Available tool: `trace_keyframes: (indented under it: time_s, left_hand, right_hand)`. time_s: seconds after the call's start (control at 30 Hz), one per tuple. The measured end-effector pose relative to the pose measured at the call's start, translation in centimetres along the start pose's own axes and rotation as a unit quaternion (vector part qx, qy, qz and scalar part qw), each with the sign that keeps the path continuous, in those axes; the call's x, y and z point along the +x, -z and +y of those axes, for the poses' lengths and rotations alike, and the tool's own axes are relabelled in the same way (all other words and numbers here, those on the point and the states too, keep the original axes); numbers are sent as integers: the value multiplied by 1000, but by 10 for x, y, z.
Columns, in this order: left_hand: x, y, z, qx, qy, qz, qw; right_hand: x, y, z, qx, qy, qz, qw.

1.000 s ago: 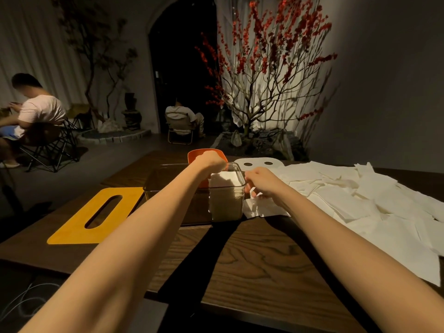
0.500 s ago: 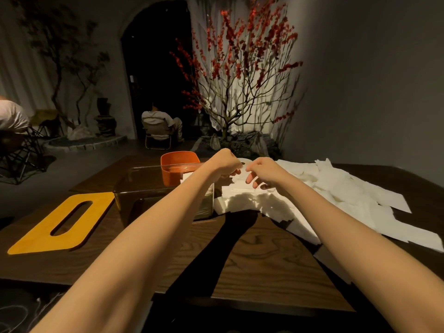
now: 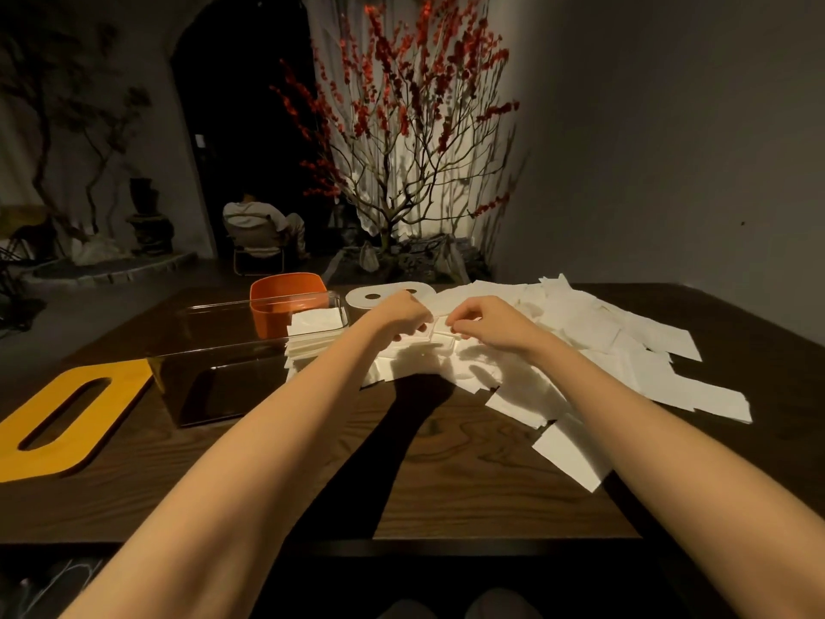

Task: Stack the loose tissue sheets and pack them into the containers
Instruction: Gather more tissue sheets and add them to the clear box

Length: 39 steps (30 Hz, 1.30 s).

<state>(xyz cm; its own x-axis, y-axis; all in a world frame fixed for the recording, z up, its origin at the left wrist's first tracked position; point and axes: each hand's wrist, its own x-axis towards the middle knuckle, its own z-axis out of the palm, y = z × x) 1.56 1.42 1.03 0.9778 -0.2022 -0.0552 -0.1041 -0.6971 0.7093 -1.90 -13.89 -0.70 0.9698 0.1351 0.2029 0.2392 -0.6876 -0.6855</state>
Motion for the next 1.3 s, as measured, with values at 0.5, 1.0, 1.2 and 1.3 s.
trace_keyframes:
  time_s: [0.5, 1.0, 1.2, 1.3]
  left_hand:
    - [52, -28, -47, -174, 38, 102, 979]
    - [73, -47, -78, -391, 42, 239, 888]
    - [67, -45, -76, -289, -30, 300, 909]
    - [65, -44, -75, -309, -40, 311, 898]
  right_hand:
    - [48, -55, 24, -325, 83, -26, 942]
    - [69, -52, 44, -272, 102, -15, 957]
    - [77, -60, 49, -210, 119, 44, 970]
    - [73, -55, 48, -155, 116, 59, 979]
